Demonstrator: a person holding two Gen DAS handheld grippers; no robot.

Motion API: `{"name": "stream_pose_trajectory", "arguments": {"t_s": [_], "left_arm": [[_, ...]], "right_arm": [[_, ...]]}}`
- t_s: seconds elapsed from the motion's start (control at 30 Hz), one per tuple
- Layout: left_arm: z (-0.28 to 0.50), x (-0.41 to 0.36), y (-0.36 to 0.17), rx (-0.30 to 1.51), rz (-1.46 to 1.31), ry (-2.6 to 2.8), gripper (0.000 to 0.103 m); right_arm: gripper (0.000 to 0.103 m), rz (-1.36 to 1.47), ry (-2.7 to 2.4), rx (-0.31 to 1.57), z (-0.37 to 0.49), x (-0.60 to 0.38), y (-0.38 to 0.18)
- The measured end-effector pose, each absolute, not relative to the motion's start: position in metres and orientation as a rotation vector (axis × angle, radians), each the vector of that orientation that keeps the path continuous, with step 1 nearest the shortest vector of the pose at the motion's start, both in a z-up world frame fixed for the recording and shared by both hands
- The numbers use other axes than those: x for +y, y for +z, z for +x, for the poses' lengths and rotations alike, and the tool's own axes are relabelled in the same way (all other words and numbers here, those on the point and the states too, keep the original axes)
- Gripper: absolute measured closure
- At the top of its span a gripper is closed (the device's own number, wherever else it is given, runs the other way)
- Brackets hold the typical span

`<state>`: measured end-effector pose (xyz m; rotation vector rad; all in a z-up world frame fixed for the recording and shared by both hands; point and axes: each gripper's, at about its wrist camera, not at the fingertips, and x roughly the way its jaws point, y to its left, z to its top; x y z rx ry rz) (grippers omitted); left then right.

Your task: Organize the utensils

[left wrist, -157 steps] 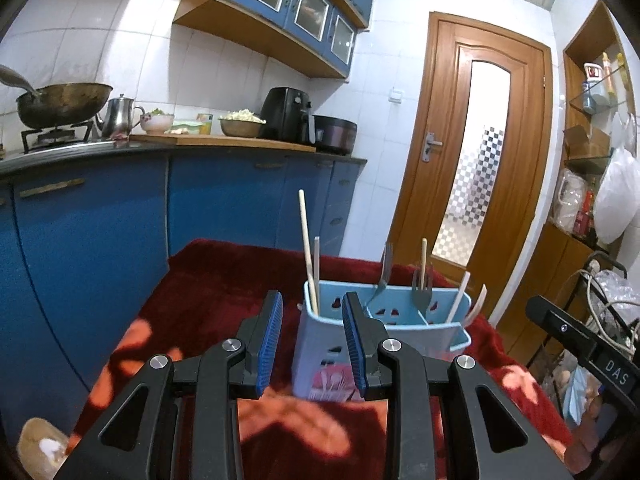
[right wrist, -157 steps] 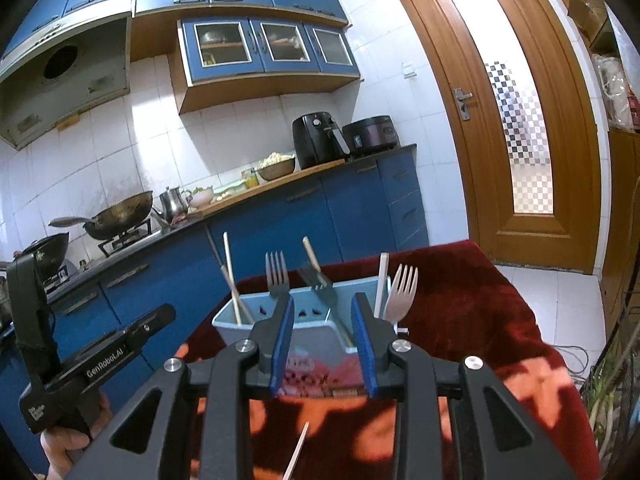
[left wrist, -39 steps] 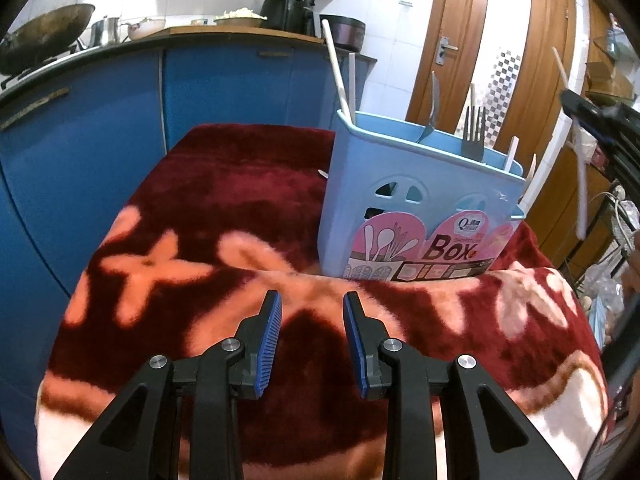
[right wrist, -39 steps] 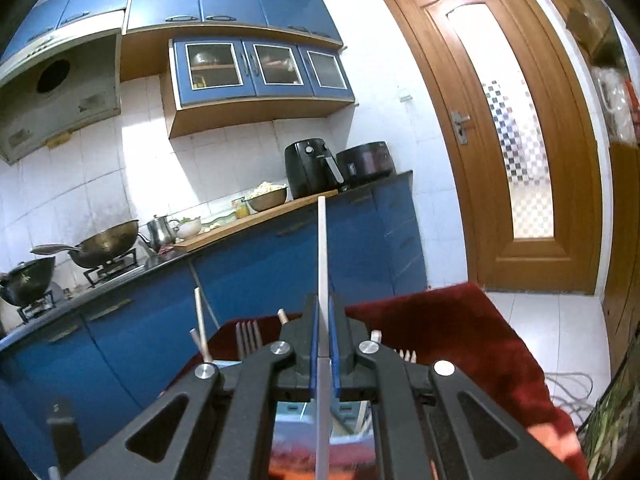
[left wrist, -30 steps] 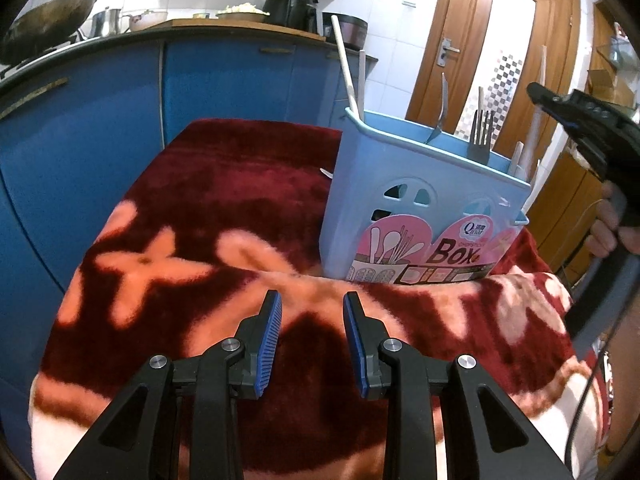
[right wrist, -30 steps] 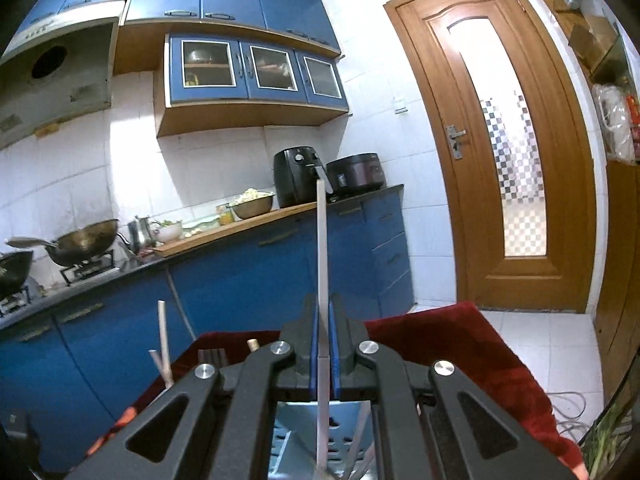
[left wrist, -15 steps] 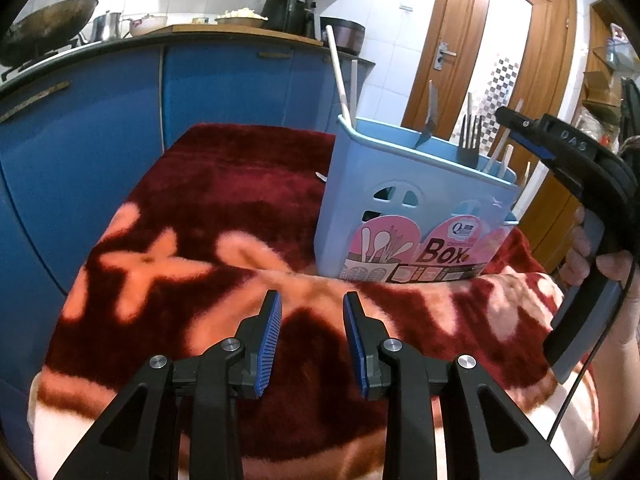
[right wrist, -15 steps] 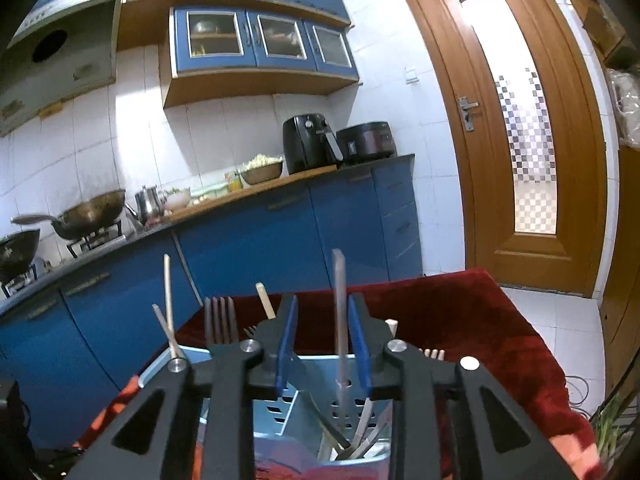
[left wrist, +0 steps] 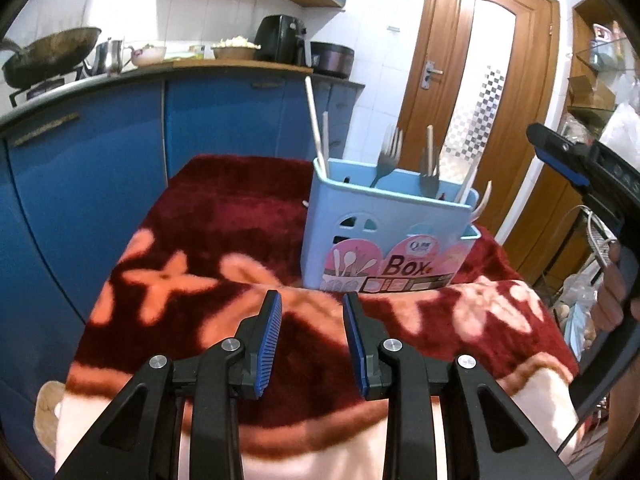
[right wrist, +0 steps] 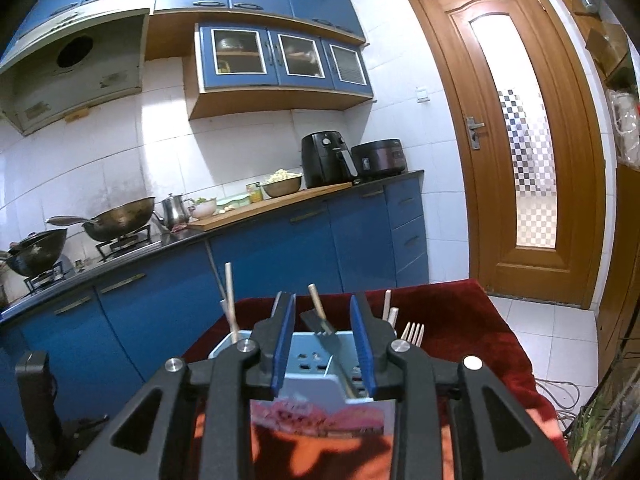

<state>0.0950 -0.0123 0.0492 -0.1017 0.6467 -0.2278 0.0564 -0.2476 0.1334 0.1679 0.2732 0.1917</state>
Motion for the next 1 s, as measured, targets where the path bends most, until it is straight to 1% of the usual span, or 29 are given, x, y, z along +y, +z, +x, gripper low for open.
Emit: {"name": "stream_pose_trajectory", "arguments": {"t_s": [0.27,0.57,0.67,0.7,0.73,0.77,0.83,0.87,0.93,0.97,1.0], "left_arm": [[0.068,-0.012,0.068,0.592,-0.096,-0.232,0.071],[0.042,-0.013,0.069,0.55,-0.076,-0.238,0.071],[0.033,-0.013,0.061,0.546,-0.07,-0.237,0.071],[0.032,-0.012,0.059,0.545,-0.072,-0.238,0.07],[0.03,-0.012,0.056,0.544,-0.073,-0.239,0.068],[0.029,-0.011,0.054,0.544,-0.072,-0.238,0.065],[0.026,-0.011,0.047,0.539,-0.065,-0.232,0.053],[0.025,-0.011,0.045,0.535,-0.06,-0.228,0.051],[0.023,-0.012,0.039,0.525,-0.042,-0.216,0.038],[0.022,-0.012,0.037,0.522,-0.04,-0.213,0.037],[0.022,-0.011,0.035,0.517,-0.041,-0.21,0.034]], "right_arm": [[0.071,0.189,0.21,0.296,0.015,-0.242,0.13],[0.07,0.21,0.217,0.355,-0.025,-0.241,0.101],[0.065,0.196,0.204,0.366,-0.036,-0.241,0.089],[0.061,0.191,0.203,0.371,-0.038,-0.241,0.084],[0.057,0.189,0.201,0.375,-0.041,-0.241,0.079],[0.055,0.189,0.197,0.378,-0.044,-0.242,0.074],[0.048,0.189,0.19,0.387,-0.047,-0.244,0.064],[0.046,0.189,0.187,0.391,-0.048,-0.245,0.059],[0.038,0.186,0.181,0.399,-0.049,-0.246,0.05],[0.035,0.182,0.176,0.399,-0.05,-0.246,0.047],[0.03,0.175,0.17,0.399,-0.05,-0.246,0.043]]}}
